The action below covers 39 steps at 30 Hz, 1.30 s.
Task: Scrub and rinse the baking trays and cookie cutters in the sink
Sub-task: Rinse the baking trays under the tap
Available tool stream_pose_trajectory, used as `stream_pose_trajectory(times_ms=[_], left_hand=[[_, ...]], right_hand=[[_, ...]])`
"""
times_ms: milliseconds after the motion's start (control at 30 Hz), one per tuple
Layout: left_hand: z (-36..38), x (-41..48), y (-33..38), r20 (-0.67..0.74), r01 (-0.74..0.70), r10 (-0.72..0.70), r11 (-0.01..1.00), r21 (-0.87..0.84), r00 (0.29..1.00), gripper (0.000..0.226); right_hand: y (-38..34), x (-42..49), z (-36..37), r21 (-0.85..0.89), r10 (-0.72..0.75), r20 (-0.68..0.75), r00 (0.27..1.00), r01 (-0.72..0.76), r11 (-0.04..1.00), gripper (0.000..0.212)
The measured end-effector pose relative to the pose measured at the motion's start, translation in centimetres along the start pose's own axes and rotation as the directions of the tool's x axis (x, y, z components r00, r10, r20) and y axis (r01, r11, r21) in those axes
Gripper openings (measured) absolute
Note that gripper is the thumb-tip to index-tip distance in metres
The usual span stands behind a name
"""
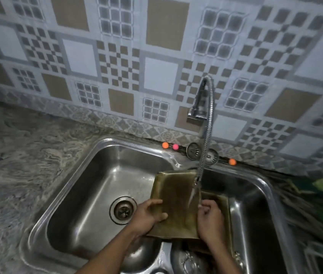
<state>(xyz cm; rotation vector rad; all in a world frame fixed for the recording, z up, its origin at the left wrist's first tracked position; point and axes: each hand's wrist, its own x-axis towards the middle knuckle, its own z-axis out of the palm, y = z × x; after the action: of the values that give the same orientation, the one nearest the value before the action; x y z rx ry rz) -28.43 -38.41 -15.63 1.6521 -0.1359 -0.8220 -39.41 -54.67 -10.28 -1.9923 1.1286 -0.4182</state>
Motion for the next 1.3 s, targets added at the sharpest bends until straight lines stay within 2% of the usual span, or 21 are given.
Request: stream_pose_trajectory(times_ms=[67, 100, 133, 167, 200, 233, 267, 333, 433, 500, 567, 633, 733, 933, 1000, 1067, 1100, 1133, 1167, 1300], left_hand=[[1.3, -0.5, 0.4, 0.009, 0.022, -0.022, 0.999, -0.038, 1.0, 0.045], [1.8, -0.7, 0.5, 0.014, 0.029, -0.029, 0.998, -0.058, 0.999, 0.046], [2.3, -0.8, 0.5, 0.015, 0.027, -0.025, 0.997, -0.079, 1.0, 0.048], [2.7, -1.0, 0.6, 0.017, 0.024, -0.022, 0.996, -0.084, 1.0, 0.05], [3.1, -1.2, 0.6, 0.017, 0.015, -0.014, 0.997, -0.076, 1.0, 0.052], [3.3, -1.6, 0.7, 0.011, 0.005, -0.004, 0.998, -0.065, 1.0, 0.053], [3.3, -1.9, 0.8, -0.009, -0.003, 0.002, 0.998, -0.065, 1.0, 0.055], [3.2, -2.0, 0.4, -0.05, -0.016, 0.011, 0.994, -0.108, 0.999, 0.062], [2.6, -2.2, -0.2, -0.071, 0.027, -0.045, 0.971, -0.237, 0.996, 0.082], [2.4, -2.5, -0.2, -0.065, 0.054, -0.078, 0.951, -0.305, 0.995, 0.077], [2.4, -3.0, 0.3, -0.063, 0.087, -0.116, 0.935, -0.344, 0.991, 0.065], [2.3, -2.9, 0.2, -0.059, 0.119, -0.152, 0.917, -0.382, 0.987, 0.066], [2.5, -2.9, 0.0, -0.063, 0.154, -0.192, 0.91, -0.386, 0.979, 0.065], [2.8, -2.7, -0.9, -0.062, 0.148, -0.183, 0.918, -0.368, 0.981, 0.062], [2.9, -2.6, -1.3, -0.052, 0.133, -0.163, 0.922, -0.363, 0.985, 0.065], [3.3, -3.0, -1.0, -0.067, 0.109, -0.138, 0.938, -0.329, 0.988, 0.059], [3.8, -3.2, -0.6, -0.065, 0.094, -0.119, 0.947, -0.308, 0.991, 0.054], [4.1, -3.3, -0.5, -0.068, 0.068, -0.093, 0.951, -0.301, 0.993, 0.053], [4.5, -3.3, -0.5, -0.073, 0.044, -0.068, 0.956, -0.29, 0.995, 0.052], [5.6, -3.4, -0.2, -0.044, 0.0, -0.011, 0.969, -0.249, 0.999, 0.05]], right_hand=[[0.0, -0.1, -1.9, -0.1, -0.047, 0.024, 0.999, 0.05, 0.994, 0.01], [-0.2, -0.1, -2.7, -0.245, -0.106, 0.056, 0.993, 0.116, 0.962, 0.017], [-0.3, -0.2, -3.3, -0.447, -0.189, 0.107, 0.976, 0.218, 0.868, 0.028], [-0.6, -0.3, -3.7, -0.624, -0.276, 0.184, 0.943, 0.329, 0.709, 0.037], [-0.9, -0.3, -3.8, -0.705, -0.352, 0.29, 0.89, 0.447, 0.55, 0.039], [-1.5, -0.3, -3.8, -0.703, -0.376, 0.4, 0.836, 0.543, 0.459, 0.037], [-2.1, -0.1, -3.7, -0.674, -0.36, 0.491, 0.793, 0.608, 0.419, 0.035], [-3.3, 0.7, -3.3, -0.623, -0.292, 0.611, 0.736, 0.674, 0.397, 0.033], [-6.0, 2.3, -2.6, -0.619, -0.238, 0.668, 0.705, 0.704, 0.348, 0.033], [-7.7, 3.2, -2.1, -0.61, -0.195, 0.691, 0.696, 0.706, 0.36, 0.036], [-8.7, 3.6, -1.7, -0.587, -0.118, 0.733, 0.67, 0.71, 0.389, 0.044], [-8.9, 3.6, -1.6, -0.552, -0.055, 0.763, 0.644, 0.695, 0.461, 0.05], [-8.4, 3.7, -1.5, -0.5, -0.059, 0.767, 0.639, 0.653, 0.569, 0.052], [-8.2, 3.7, -1.5, -0.458, -0.081, 0.779, 0.621, 0.654, 0.602, 0.05], [-8.2, 3.2, -1.7, -0.467, -0.115, 0.784, 0.61, 0.701, 0.539, 0.052], [-7.5, 2.6, -1.9, -0.559, -0.135, 0.77, 0.623, 0.762, 0.327, 0.063], [-6.9, 2.4, -1.9, -0.616, -0.111, 0.759, 0.641, 0.763, 0.197, 0.07], [-6.3, 2.2, -1.8, -0.655, -0.076, 0.744, 0.664, 0.747, 0.11, 0.074], [-5.7, 2.2, -1.6, -0.68, -0.054, 0.727, 0.684, 0.729, 0.081, 0.076], [-6.1, 4.5, -0.7, -0.789, 0.004, 0.6, 0.8, 0.591, 0.167, 0.077]])
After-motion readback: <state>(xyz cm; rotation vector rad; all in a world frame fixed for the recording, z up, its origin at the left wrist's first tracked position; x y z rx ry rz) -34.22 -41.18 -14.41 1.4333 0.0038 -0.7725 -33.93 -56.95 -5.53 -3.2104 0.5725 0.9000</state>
